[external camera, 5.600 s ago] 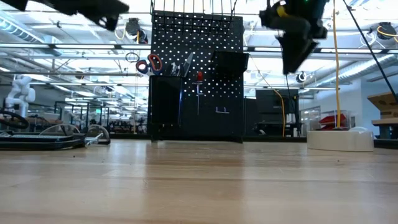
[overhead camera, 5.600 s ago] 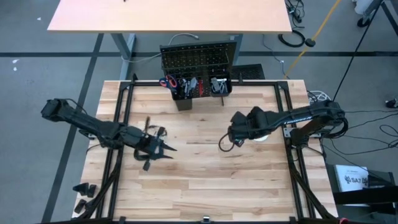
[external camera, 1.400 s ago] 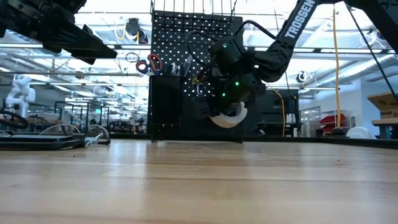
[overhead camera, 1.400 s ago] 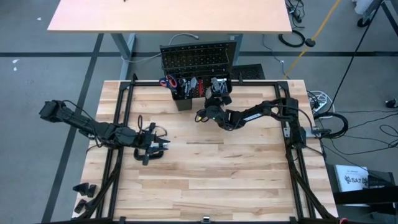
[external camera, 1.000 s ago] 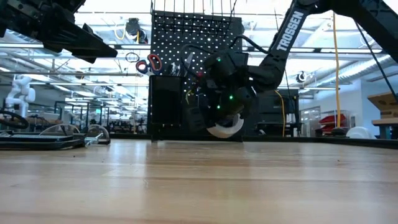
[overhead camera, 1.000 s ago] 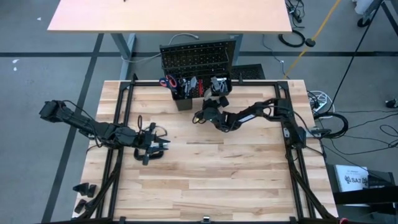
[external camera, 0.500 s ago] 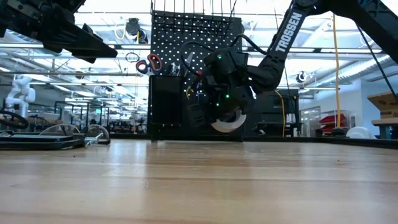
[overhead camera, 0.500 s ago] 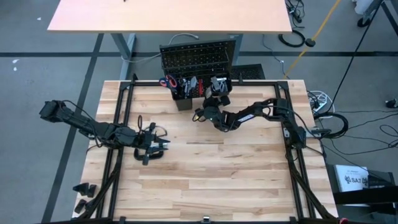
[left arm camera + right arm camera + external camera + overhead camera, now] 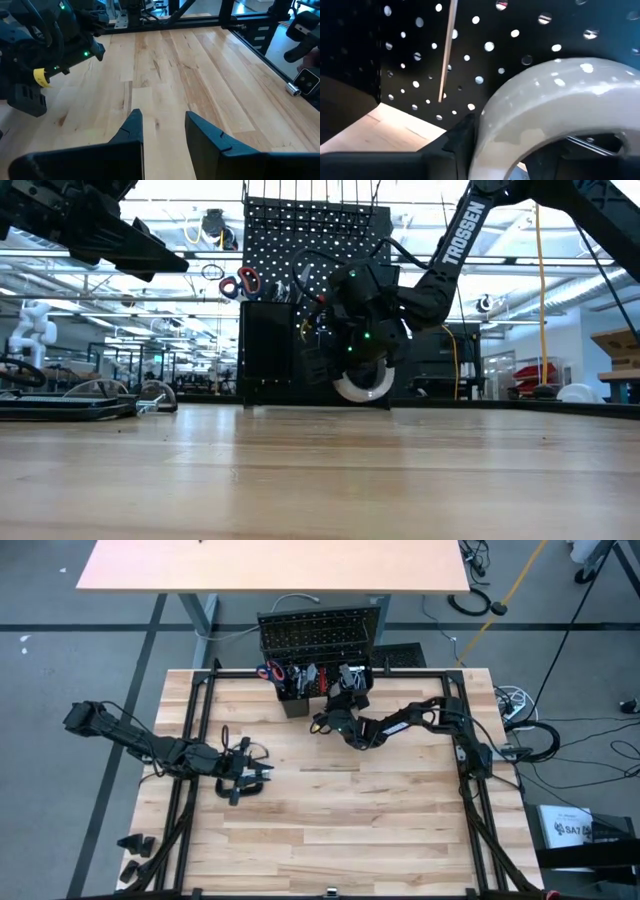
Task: Hang tools onto peg board
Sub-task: Hang the tape on the peg board
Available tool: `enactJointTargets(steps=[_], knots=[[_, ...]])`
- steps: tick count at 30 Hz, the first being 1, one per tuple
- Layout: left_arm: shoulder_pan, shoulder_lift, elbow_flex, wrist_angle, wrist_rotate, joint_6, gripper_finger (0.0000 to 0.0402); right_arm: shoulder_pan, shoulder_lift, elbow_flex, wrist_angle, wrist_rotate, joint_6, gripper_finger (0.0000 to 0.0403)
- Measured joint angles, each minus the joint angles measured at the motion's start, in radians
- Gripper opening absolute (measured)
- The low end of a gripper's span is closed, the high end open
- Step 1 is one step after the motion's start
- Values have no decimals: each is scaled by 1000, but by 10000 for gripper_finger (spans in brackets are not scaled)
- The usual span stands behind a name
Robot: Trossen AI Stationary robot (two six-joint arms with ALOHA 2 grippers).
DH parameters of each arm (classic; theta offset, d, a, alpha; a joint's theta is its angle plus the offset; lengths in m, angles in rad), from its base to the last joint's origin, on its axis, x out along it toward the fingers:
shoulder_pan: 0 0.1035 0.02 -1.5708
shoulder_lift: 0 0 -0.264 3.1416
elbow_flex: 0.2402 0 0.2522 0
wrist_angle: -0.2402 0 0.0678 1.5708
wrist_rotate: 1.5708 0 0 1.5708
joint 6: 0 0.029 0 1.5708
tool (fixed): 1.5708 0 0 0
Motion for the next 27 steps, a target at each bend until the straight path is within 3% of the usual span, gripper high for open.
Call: enactJointTargets(steps=[12, 19, 27], knots=[[0, 0, 0, -1, 0, 0, 84, -4, -2, 0, -39, -28, -6, 147], [0, 0, 0, -1, 0, -1, 84, -39, -3, 0, -122, -166, 68, 148], [0, 0, 0, 0, 0, -1, 84, -44, -4, 1, -129, -168, 40, 148]])
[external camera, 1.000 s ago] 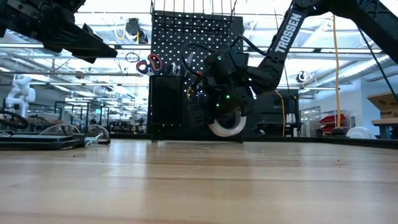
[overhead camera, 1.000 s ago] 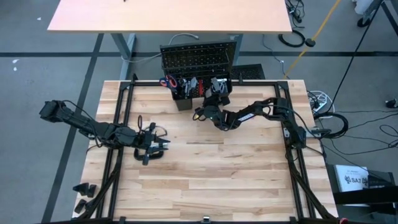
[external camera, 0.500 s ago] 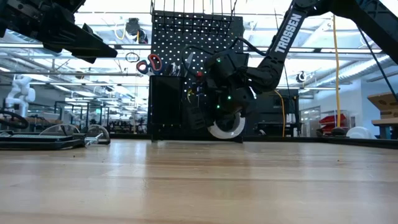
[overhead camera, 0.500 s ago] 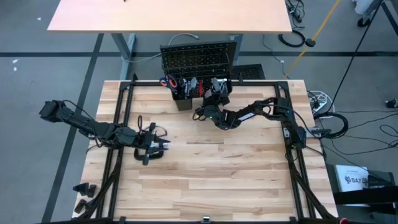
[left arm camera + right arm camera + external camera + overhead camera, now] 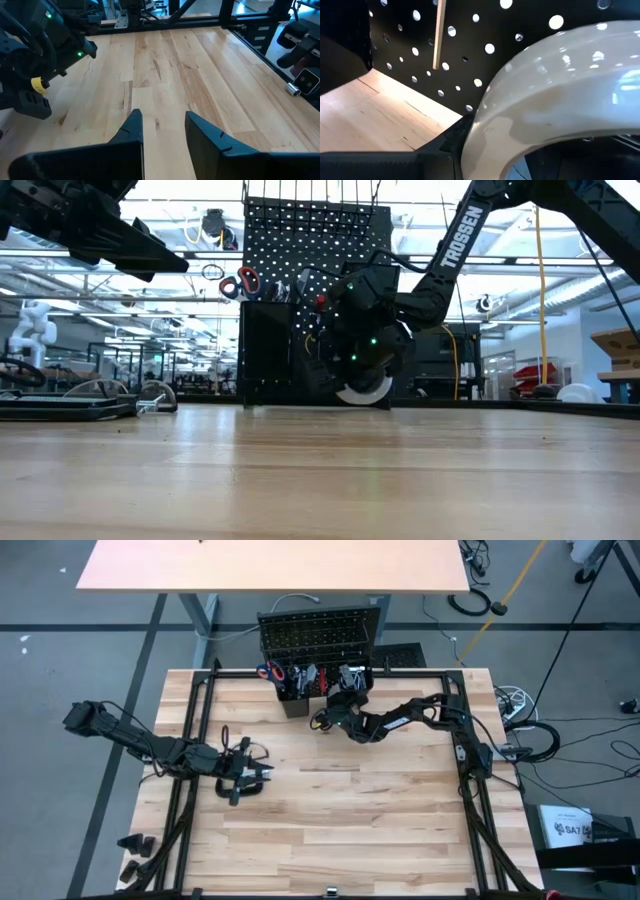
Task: Hang tools onto peg board
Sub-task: Hang the tape on the peg board
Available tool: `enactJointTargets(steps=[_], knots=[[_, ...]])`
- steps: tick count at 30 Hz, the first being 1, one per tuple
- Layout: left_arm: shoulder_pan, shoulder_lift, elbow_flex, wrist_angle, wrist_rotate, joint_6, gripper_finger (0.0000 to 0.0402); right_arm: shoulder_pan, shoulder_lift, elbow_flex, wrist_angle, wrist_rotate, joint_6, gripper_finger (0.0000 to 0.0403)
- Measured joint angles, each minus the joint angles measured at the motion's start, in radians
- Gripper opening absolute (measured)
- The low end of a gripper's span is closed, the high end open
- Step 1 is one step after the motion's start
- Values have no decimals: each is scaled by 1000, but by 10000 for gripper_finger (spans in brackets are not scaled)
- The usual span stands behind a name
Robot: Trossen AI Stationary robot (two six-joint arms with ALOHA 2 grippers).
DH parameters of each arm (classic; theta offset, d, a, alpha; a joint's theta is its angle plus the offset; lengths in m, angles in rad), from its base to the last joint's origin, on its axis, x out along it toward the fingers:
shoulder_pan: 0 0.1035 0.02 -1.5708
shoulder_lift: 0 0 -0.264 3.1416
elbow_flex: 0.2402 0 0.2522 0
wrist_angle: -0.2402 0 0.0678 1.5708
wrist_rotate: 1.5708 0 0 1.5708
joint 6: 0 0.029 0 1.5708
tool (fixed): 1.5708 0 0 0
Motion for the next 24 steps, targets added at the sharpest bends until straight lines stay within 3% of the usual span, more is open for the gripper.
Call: enactJointTargets(steps=[20, 24], knots=[[0, 0, 0, 0, 0, 0, 84, 0, 0, 0, -50, 3, -97, 148], [0, 0, 0, 0, 0, 0, 84, 18, 3, -2, -54, 93, -120, 148]])
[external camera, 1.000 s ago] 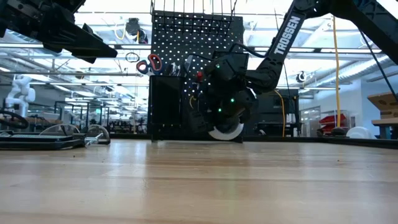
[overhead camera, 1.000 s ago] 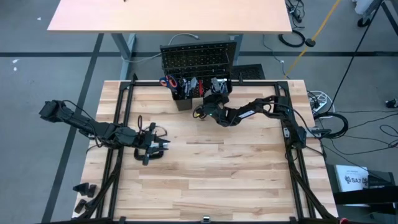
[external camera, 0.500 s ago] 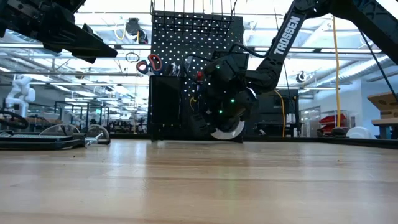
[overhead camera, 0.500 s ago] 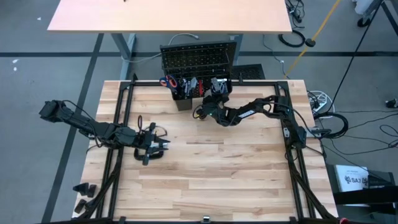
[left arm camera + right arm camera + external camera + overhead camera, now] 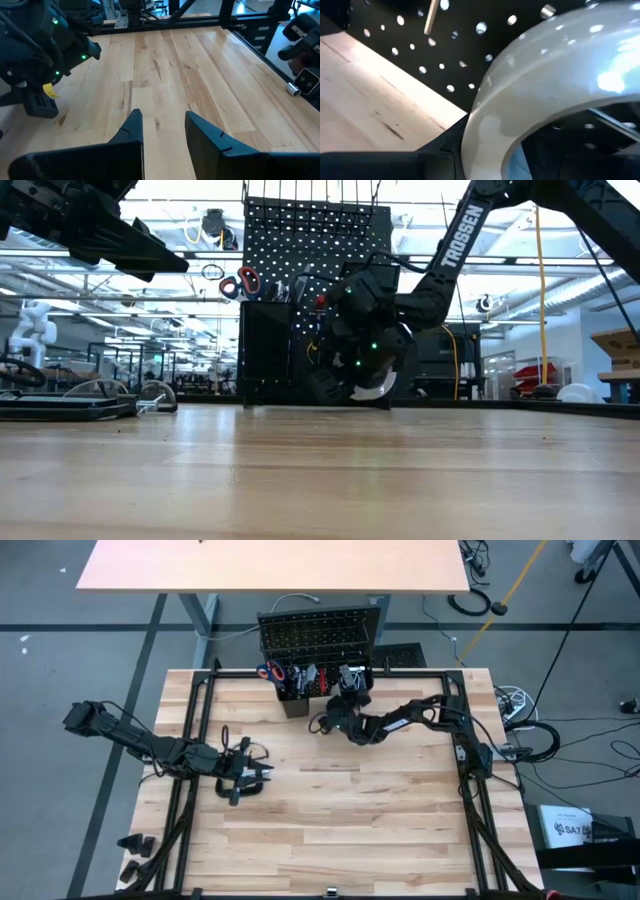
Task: Hang tools onto peg board
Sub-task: Hang the tape on the peg board
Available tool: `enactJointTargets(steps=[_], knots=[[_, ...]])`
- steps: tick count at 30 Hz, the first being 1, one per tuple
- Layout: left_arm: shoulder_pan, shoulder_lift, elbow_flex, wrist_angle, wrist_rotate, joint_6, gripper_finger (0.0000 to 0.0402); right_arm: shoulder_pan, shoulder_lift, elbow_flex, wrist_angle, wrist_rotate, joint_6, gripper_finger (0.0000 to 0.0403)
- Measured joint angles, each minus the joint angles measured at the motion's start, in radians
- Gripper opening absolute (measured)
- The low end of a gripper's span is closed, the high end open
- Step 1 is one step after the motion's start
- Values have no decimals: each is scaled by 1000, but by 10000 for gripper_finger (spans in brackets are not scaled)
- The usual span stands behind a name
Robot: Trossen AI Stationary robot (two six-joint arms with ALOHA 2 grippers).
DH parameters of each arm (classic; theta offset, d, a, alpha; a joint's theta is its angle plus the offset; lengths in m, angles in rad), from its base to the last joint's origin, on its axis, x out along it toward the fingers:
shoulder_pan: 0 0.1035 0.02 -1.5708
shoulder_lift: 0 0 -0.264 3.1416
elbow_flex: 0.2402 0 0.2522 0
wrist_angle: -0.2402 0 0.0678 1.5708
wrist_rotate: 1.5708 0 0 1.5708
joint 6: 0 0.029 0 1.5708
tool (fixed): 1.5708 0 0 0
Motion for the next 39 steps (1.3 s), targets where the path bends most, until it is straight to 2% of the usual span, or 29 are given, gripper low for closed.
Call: enactJointTargets(steps=[3, 10, 15, 21, 27, 39], knots=[[0, 0, 0, 0, 0, 0, 84, 16, 0, 0, 2, 36, -24, 148], [0, 0, 0, 0, 0, 0, 84, 24, 0, 0, 2, -43, -12, 148], [0, 0, 0, 0, 0, -1, 84, 17, 0, 0, -1, -46, -2, 148], [0, 0, 0, 0, 0, -1, 84, 3, -1, 0, 34, -48, -102, 148], [0, 0, 0, 0, 0, -1, 84, -11, -13, 19, 38, -48, -113, 148], [0, 0, 0, 0, 0, 0, 84, -20, -14, 109, -156, -73, -79, 148]])
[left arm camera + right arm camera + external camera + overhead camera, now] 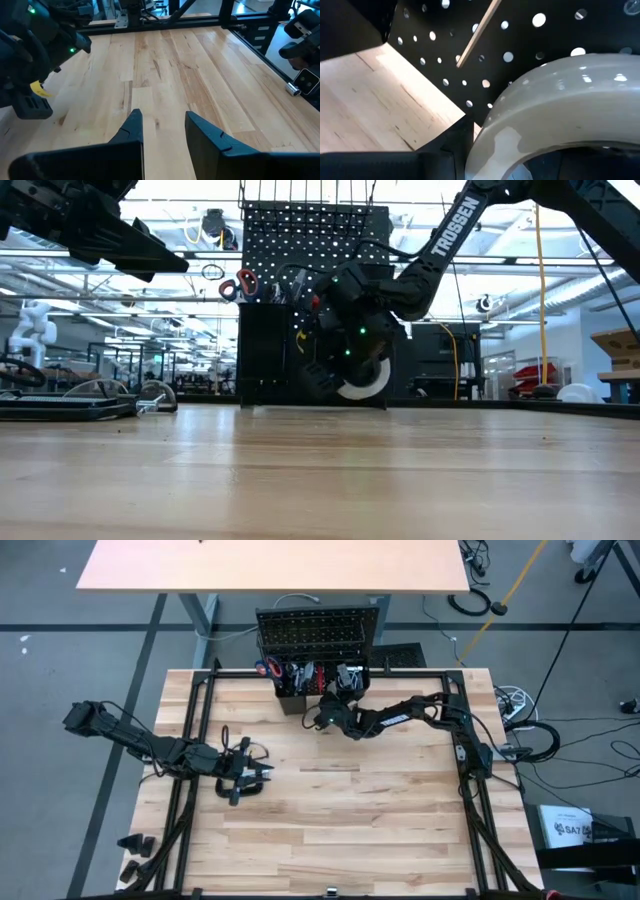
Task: Hang tools onto peg board
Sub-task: Hang the tape on the peg board
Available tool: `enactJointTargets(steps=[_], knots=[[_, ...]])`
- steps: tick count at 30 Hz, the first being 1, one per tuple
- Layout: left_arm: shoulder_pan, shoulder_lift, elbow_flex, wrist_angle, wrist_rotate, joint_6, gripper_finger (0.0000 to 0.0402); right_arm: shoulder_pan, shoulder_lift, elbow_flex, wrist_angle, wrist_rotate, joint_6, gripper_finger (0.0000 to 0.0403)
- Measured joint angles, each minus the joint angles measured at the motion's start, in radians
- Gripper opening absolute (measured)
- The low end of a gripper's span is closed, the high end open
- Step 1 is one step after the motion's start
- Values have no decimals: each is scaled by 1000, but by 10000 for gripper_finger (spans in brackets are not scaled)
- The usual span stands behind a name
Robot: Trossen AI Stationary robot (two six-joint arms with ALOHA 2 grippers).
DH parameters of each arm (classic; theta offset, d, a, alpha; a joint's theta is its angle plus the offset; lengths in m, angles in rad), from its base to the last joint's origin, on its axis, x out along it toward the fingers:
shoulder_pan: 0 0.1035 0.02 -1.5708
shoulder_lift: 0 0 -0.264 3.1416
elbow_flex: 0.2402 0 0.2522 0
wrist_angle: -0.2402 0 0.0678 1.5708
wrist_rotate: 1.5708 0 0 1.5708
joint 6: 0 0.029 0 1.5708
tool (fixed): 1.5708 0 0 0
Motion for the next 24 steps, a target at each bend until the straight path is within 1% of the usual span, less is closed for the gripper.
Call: enactJointTargets(steps=[11, 16, 20, 24], knots=[[0, 0, 0, 0, 0, 0, 84, 5, 0, 5, -63, -3, 4, 148], [0, 0, 0, 0, 0, -1, 84, 13, 0, 5, -32, 6, -49, 151], [0, 0, 0, 0, 0, -1, 84, 13, -3, 4, -70, -28, -47, 164], [0, 0, 0, 0, 0, -1, 84, 13, -6, 4, -106, -47, -29, 188]])
